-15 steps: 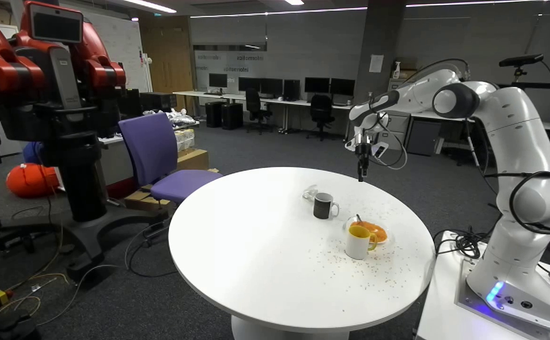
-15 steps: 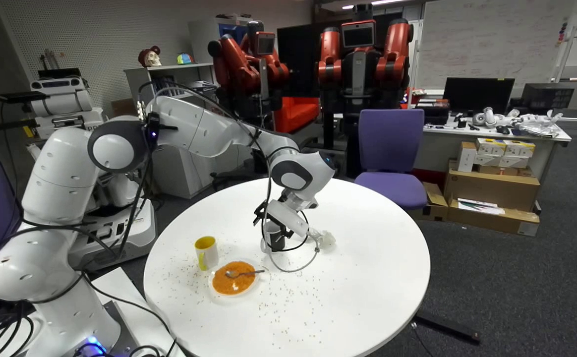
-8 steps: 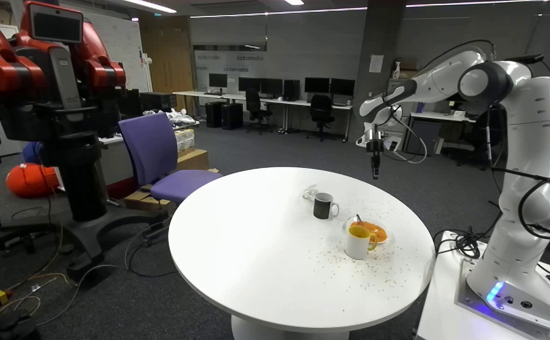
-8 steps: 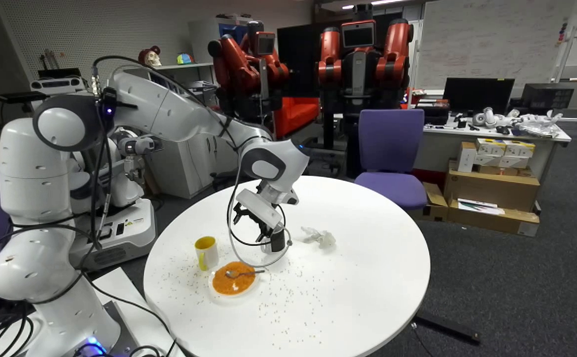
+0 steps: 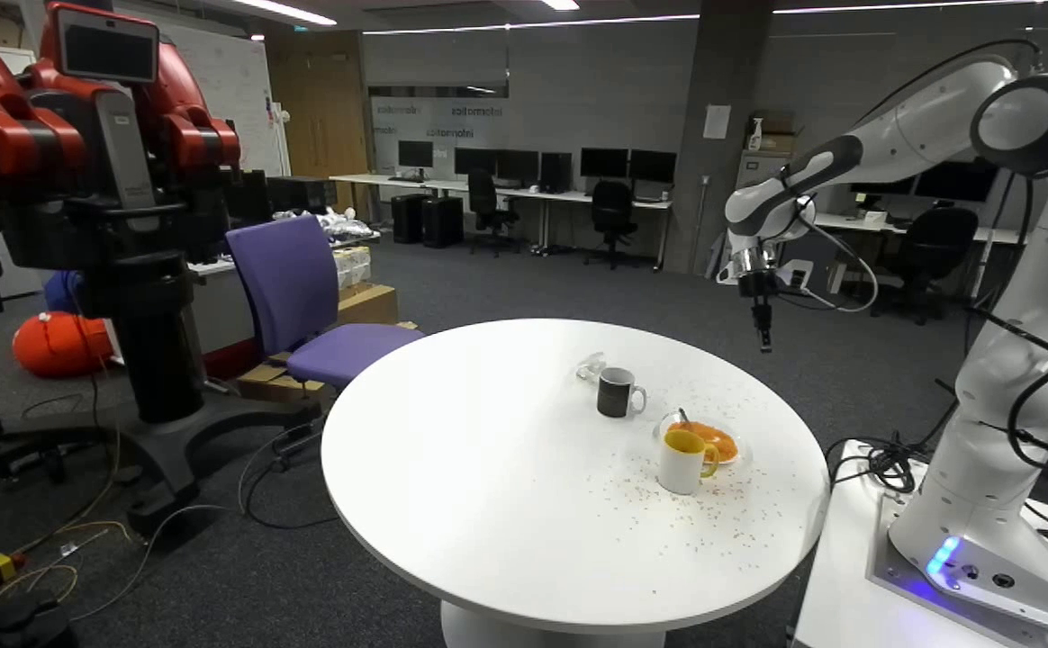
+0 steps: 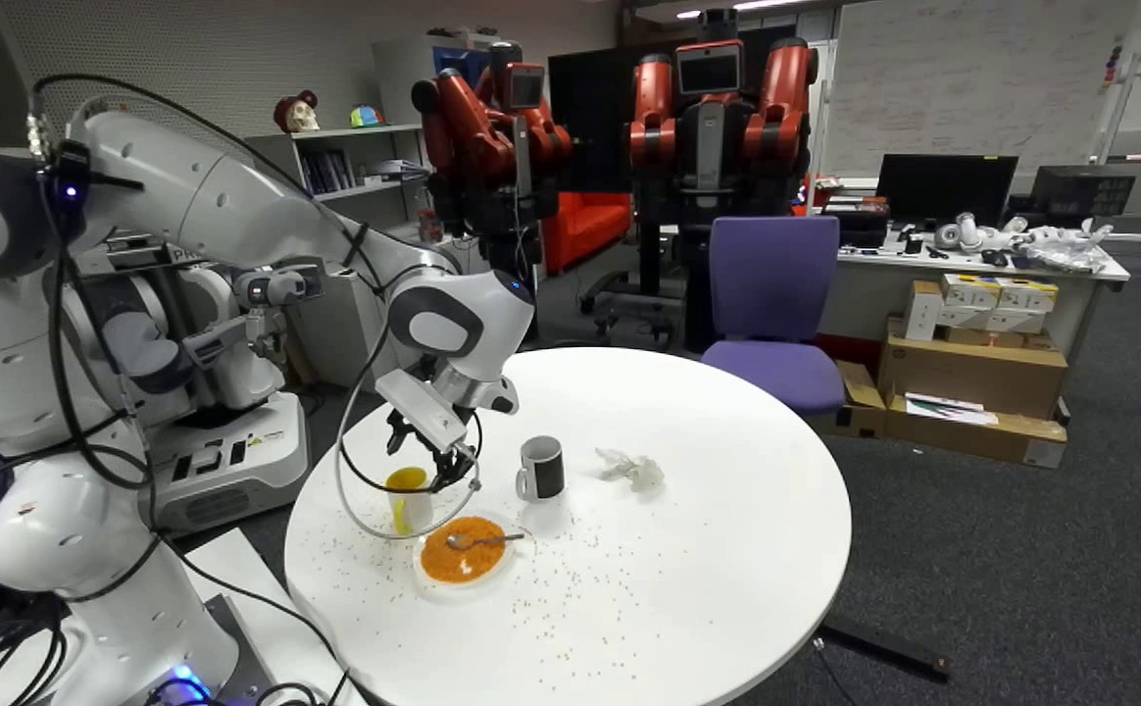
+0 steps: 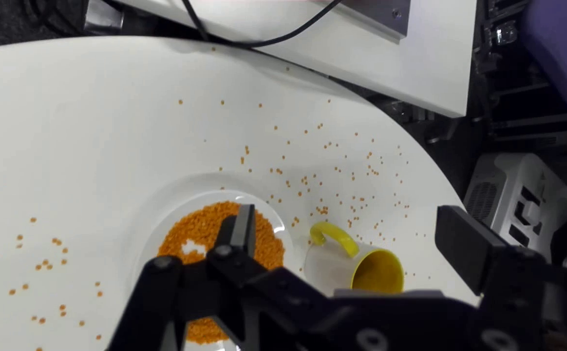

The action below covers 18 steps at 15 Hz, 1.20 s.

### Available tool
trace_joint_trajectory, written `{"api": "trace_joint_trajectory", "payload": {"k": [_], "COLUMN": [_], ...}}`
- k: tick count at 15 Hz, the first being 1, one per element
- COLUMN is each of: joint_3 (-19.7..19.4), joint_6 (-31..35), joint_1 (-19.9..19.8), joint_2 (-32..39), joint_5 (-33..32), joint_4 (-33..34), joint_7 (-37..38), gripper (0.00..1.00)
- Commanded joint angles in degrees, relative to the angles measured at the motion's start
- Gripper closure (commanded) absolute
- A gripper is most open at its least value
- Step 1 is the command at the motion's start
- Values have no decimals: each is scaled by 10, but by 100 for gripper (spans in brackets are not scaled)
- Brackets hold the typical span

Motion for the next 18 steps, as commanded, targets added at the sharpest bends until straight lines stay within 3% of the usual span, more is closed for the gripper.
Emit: {"api": "trace_joint_trajectory", "payload": {"k": [1,2,3,18], "joint_3": [-20,-23,-28,-33], "joint_6": [28,31,2,3], "joint_1": [15,16,21,29], "joint_2": [-94,-108,-55,-54], "joint_5": [-23,-29,-13,-14], "joint_4": [-91,-104,-55,-60], "joint_7": [27,31,10,10], "gripper": [0,0,0,0]}}
